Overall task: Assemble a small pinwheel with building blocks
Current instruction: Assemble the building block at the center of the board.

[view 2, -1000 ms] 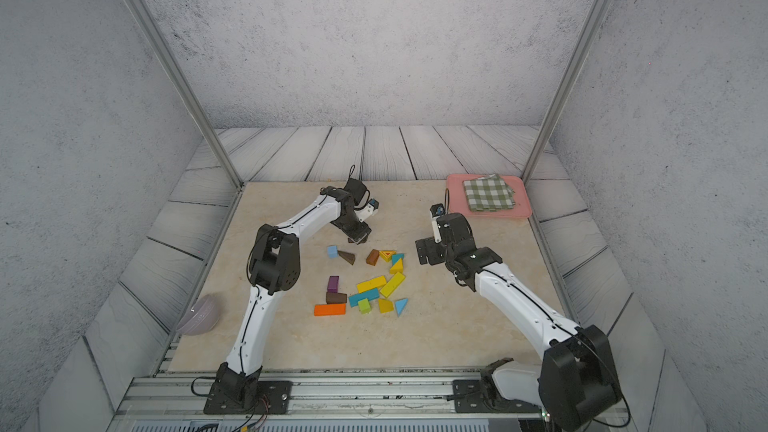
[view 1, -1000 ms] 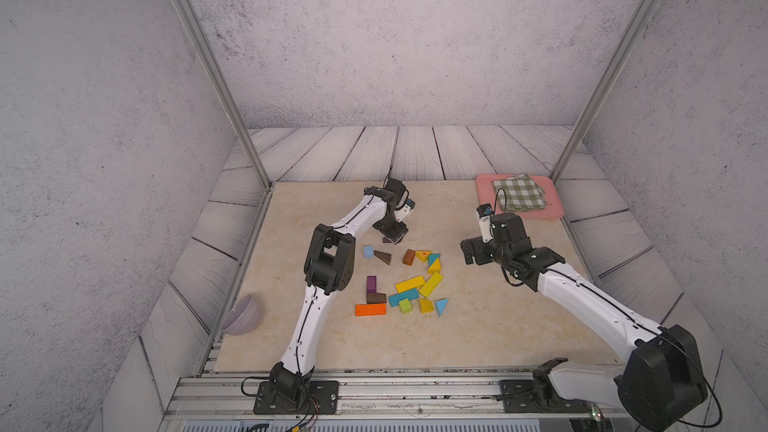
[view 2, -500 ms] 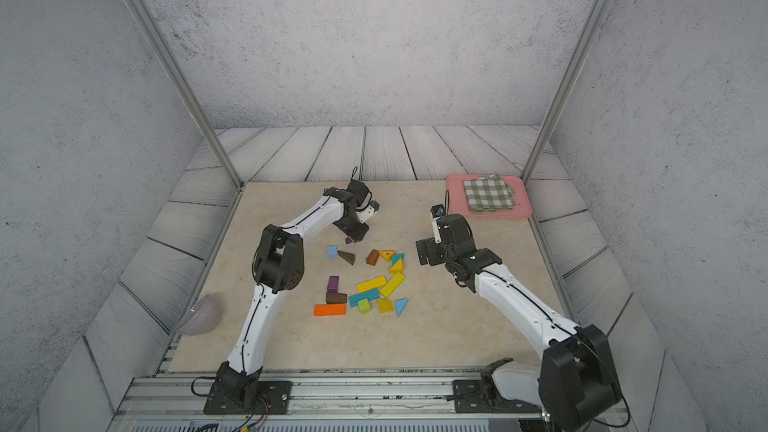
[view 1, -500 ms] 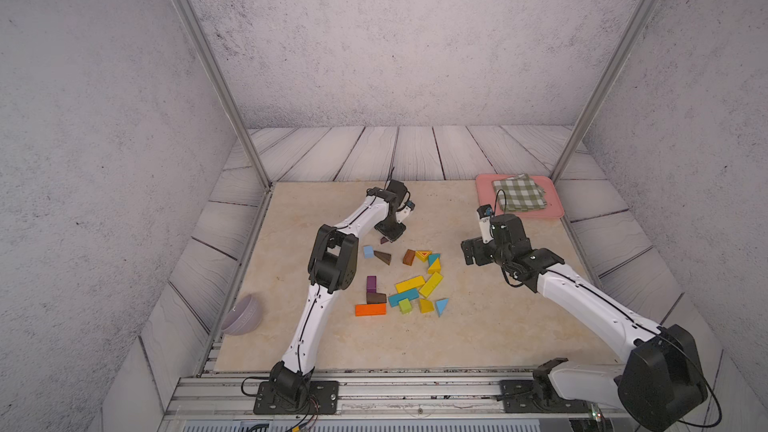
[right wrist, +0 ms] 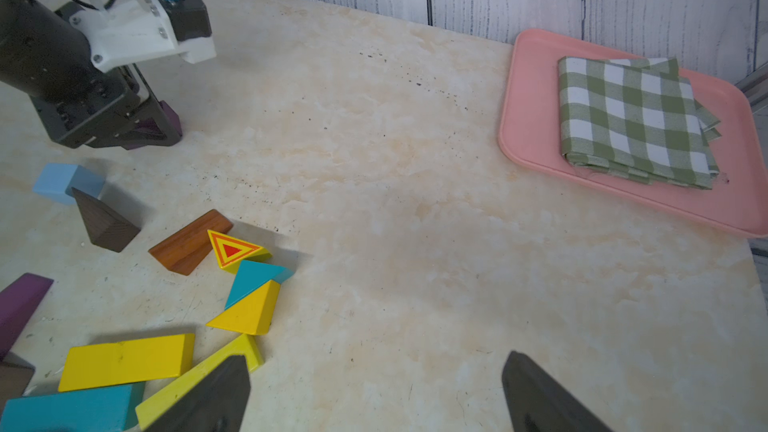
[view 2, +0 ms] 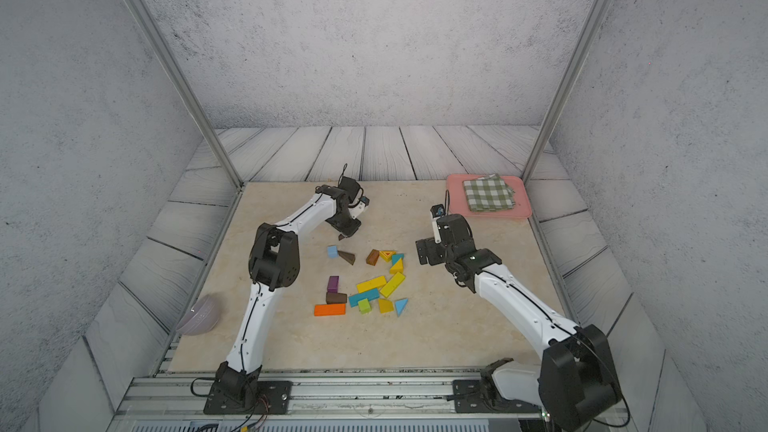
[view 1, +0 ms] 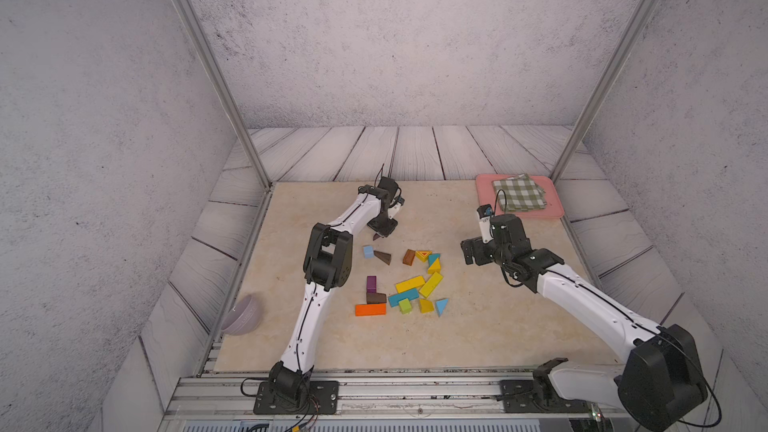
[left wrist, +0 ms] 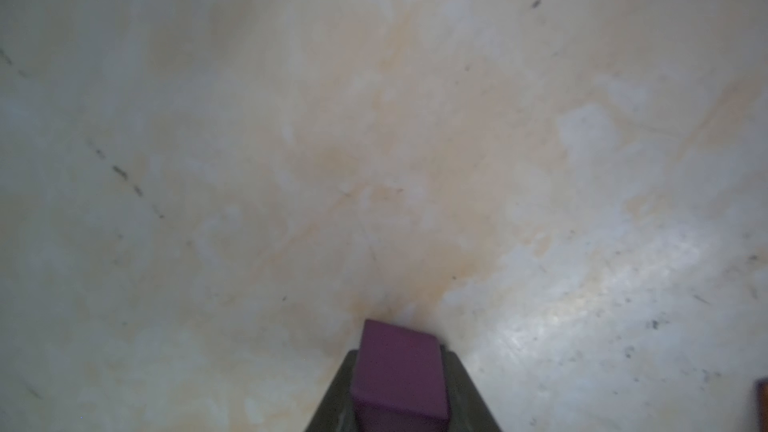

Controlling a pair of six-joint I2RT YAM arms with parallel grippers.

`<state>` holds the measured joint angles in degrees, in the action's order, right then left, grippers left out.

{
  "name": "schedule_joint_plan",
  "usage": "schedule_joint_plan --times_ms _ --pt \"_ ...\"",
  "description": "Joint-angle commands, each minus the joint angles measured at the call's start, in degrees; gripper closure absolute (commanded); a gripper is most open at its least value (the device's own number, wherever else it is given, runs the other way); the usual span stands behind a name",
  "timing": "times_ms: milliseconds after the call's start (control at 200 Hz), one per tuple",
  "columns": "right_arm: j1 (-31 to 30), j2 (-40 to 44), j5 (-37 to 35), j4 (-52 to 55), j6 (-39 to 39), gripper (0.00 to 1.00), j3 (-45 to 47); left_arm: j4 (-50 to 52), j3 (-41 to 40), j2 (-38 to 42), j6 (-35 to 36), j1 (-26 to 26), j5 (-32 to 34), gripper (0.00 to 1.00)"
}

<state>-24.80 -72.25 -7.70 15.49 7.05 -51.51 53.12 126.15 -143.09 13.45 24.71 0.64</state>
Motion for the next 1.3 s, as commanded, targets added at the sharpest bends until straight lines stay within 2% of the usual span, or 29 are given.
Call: schedule_joint_plan --times_ms 0,550,836,1106,1291 --pt "0.17 0.44 -0.91 -0.79 0.27 0.01 0.71 0.22 -1.05 -0.77 -2.14 -0.50 1.33 0.70" --pt "0.14 0.97 -0.11 -1.07 0.33 0.01 1.44 -0.74 -3.13 -0.50 -13.91 -0.55 1.99 0.75" --pt "0.19 1.50 0.21 -1.11 0.51 0.01 1.89 -3.34 -8.47 3.51 -15.21 -0.58 1.73 0.74" --pt "0.12 1.65 0.23 -0.86 0.73 0.01 1.82 -2.68 -8.90 3.76 -15.95 -0.57 1.08 0.74" --pt "0.10 1.59 0.32 -0.79 0.95 0.01 1.86 -2.15 -8.63 4.27 -16.17 -0.36 0.41 0.67"
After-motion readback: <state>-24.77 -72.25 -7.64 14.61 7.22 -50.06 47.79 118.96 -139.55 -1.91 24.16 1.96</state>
